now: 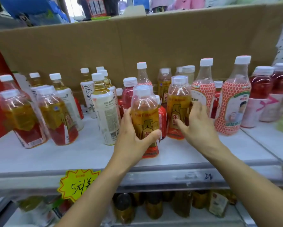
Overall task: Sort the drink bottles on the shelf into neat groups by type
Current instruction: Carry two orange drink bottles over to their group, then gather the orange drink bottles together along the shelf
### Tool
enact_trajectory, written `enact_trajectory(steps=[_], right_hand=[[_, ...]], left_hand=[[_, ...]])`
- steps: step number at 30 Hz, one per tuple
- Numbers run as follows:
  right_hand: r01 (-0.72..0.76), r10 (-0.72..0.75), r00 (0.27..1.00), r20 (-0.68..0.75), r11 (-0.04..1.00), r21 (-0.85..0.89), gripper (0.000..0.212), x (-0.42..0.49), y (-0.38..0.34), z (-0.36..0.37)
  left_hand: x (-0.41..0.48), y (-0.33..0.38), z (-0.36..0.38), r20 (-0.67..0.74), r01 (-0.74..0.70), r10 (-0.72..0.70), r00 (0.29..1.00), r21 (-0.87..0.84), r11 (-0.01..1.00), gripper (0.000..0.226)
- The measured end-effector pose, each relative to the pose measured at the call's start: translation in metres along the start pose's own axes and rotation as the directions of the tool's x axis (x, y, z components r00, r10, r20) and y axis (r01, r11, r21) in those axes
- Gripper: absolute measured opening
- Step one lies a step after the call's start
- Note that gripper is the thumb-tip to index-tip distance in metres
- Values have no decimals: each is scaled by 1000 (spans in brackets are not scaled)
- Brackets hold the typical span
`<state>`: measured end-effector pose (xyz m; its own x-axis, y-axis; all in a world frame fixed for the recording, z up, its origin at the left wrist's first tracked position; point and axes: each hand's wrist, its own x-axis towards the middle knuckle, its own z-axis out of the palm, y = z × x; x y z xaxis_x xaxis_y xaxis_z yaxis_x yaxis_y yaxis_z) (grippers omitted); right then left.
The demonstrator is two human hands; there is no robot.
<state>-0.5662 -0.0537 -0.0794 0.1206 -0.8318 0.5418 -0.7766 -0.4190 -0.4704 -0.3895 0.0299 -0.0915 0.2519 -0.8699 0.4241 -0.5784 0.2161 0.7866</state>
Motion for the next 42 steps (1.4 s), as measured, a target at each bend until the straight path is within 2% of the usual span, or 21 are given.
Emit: enact_trajectory(steps=[2,4,7,8,11,13,15,18,20,23,25,27,31,34,36,38,40,42], right_hand=[[40,-42,997,-67,999,-30,31,5,-1,10],[50,-51,998,-49,998,-29,20,9,0,17],[96,-97,995,4,988,124,6,9,6,17],[131,-133,991,-3,970,207,10,5,5,12],[227,-240,971,-18,886,404,40,-14,-7,-10],[239,-260,966,5,896,374,61,-24,-11,-20],[226,-242,970,3,913,340,69,-24,-5,-25],[201,-206,978,-17,928,314,67,-15,8,-27],[187,-188,982,-24,941,283,66,-8,13,-24],[193,-193,981,-27,941,276,61,1,20,-20],[212,-212,977,-29,940,266,53,3,29,-22],[232,-223,973,-62,938,258,42,3,40,-29],[300,-237,931,-279,930,211,29,3,69,-49],[268,-157,889,-431,941,209,39,8,94,-67],[194,-60,889,-455,948,254,53,13,108,-76],[118,32,923,-385,925,361,67,21,117,-81],[78,56,967,-250,865,496,78,30,122,-80],[44,39,990,-133,820,571,87,37,127,-77]], left_hand=[[-3,-3,-2,26,6,-7,1000,37,999,107],[-5,-5,-4,44,10,-12,999,57,998,111],[-7,-5,-4,41,-15,12,999,64,998,107],[-8,-3,-2,27,-32,31,999,71,997,102],[-12,3,13,-22,-82,84,996,78,994,90],[-12,9,27,-12,-105,106,994,62,993,83],[-12,18,40,27,-128,126,992,84,988,82],[-8,29,54,-21,-218,231,973,249,944,86],[2,36,58,-81,-280,332,940,375,884,99],[32,48,56,-39,-373,488,872,593,714,122],[51,57,53,81,-398,476,876,680,616,132],[64,62,53,158,-400,414,896,690,603,132],[76,61,58,113,-360,412,904,721,592,130],[79,61,62,77,-284,366,927,783,554,131],[76,68,67,81,-272,367,927,817,508,128],[72,84,78,81,-351,464,882,769,534,117],[71,106,94,47,-458,532,845,578,676,103],[78,127,110,31,-438,449,893,290,851,93]])
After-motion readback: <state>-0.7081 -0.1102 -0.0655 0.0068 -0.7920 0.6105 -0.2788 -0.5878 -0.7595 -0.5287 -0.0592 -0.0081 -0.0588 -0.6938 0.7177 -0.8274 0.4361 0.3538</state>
